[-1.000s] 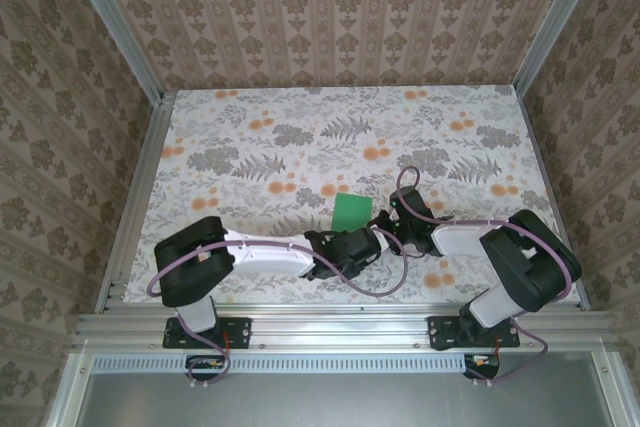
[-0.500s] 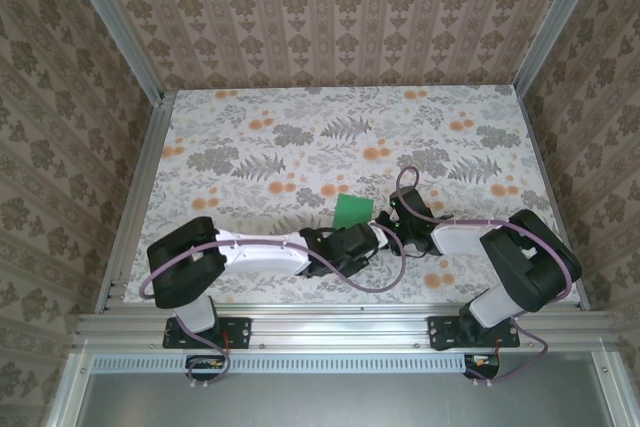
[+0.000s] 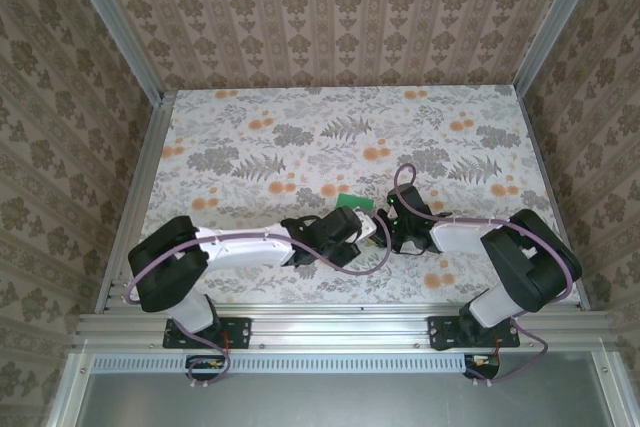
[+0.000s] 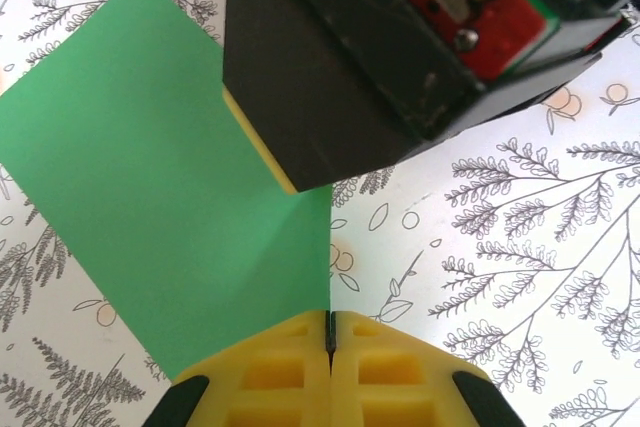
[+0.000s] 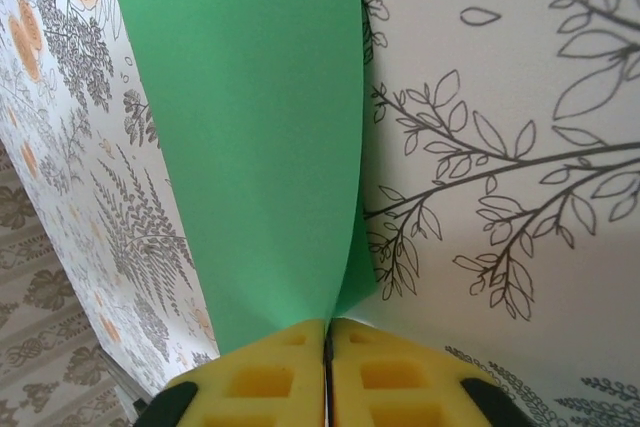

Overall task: Fold a paper plane with a square sheet of paper (pick it up from the middle)
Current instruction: Third fold the triangle at the center of the table.

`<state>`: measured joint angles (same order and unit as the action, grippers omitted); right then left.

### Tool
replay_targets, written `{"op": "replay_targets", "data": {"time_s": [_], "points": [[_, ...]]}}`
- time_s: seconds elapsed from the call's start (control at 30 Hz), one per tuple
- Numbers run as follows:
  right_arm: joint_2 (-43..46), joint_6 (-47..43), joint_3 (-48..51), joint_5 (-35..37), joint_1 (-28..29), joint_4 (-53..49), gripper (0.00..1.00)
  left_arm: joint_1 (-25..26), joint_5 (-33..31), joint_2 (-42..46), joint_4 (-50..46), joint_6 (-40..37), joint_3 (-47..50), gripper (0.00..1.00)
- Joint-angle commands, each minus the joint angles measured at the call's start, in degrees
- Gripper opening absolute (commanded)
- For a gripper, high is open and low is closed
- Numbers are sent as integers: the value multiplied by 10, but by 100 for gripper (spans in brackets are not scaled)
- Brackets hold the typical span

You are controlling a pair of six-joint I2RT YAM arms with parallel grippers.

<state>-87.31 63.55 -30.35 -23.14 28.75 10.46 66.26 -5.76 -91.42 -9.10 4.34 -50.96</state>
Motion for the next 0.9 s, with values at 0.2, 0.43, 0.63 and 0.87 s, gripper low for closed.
{"op": "replay_targets", "data": {"time_s": [0.2,0.43,0.63,0.87], "points": [[92,-73,-31,19,-29,-129,40,-44,110,27,15,26,18,0],[85,-162,-106,22,-37,-199,30,-69,156,24,18,27,20,0],[-44,-214,-197,-26,-37,-211,11,-88,193,21,16,26,15,0],[-154,-279,-258,-55,-36,-246,9,-113,226,13,12,27,13,0]]}}
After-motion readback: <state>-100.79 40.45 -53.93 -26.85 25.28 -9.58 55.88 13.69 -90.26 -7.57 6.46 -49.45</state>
